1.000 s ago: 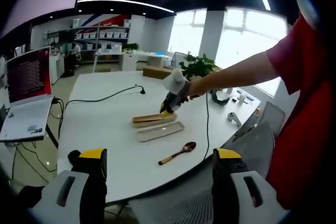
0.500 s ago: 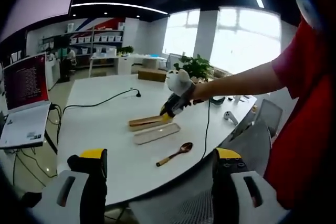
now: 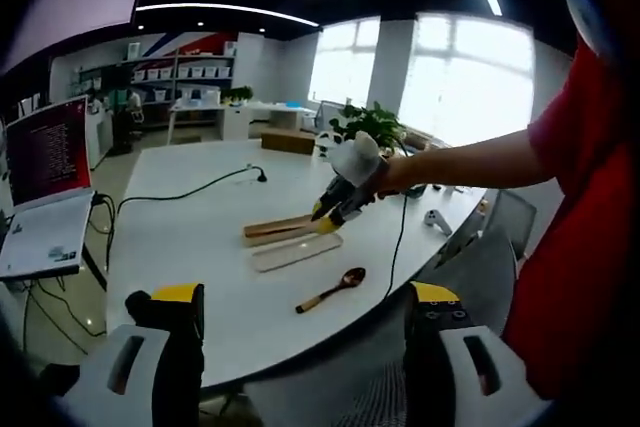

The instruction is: Arrange the utensils inside the cutlery case until each visible utensil rests in its matching compartment.

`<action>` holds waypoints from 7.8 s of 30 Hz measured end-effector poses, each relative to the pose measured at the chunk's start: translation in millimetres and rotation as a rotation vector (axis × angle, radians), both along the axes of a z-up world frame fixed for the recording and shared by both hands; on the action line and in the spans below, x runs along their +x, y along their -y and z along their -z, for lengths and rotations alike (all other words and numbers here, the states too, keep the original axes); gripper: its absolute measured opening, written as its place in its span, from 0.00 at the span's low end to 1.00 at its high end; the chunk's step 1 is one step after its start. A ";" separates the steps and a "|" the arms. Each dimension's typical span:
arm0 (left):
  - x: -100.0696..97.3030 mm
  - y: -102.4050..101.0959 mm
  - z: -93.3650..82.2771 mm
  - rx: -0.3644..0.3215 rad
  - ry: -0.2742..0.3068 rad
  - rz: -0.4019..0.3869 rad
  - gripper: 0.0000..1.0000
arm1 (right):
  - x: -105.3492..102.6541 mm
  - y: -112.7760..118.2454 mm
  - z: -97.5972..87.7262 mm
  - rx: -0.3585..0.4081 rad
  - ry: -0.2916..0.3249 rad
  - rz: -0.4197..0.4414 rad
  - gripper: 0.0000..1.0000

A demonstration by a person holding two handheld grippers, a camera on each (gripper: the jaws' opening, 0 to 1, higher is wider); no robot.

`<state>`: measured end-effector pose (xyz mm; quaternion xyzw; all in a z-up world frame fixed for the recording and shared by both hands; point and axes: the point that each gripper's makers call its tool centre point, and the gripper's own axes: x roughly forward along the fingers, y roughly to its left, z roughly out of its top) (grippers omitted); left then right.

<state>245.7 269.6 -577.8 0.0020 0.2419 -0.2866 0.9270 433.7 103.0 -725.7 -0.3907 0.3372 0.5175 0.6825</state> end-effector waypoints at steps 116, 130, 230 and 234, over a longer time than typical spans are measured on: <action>1.7 8.4 11.1 -0.007 -0.029 0.030 0.82 | -89.5 19.6 85.4 -0.163 -0.126 -0.178 0.01; 1.1 6.6 13.1 -0.017 -0.028 0.026 0.82 | -73.2 18.8 60.1 -0.167 -0.083 -0.172 0.01; 33.8 9.7 24.9 0.051 -0.099 -0.043 0.85 | 110.3 12.9 6.7 -0.105 -0.075 -0.178 0.01; 37.3 6.7 22.8 0.066 -0.074 -0.055 0.88 | 120.2 12.9 15.9 -0.100 -0.070 -0.160 0.01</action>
